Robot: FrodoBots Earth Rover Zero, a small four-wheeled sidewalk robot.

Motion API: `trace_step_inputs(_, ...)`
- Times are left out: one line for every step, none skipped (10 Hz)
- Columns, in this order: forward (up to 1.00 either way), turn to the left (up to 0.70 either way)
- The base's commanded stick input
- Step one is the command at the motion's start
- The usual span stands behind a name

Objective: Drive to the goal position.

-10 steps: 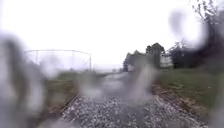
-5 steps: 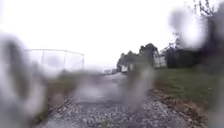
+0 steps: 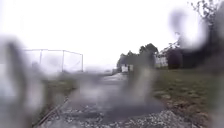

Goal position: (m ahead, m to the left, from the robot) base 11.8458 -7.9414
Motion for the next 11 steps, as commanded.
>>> trace_step_inputs(0.85, 0.0)
trace_step_inputs(0.85, 0.0)
trace_step_inputs(0.85, 0.0)
trace_step_inputs(0.85, 0.0)
trace_step_inputs(0.85, 0.0)
trace_step_inputs(0.85, 0.0)
trace_step_inputs(0.85, 0.0)
trace_step_inputs(0.85, 0.0)
trace_step_inputs(0.85, 0.0)
trace_step_inputs(0.85, 0.0)
trace_step_inputs(0.85, 0.0)
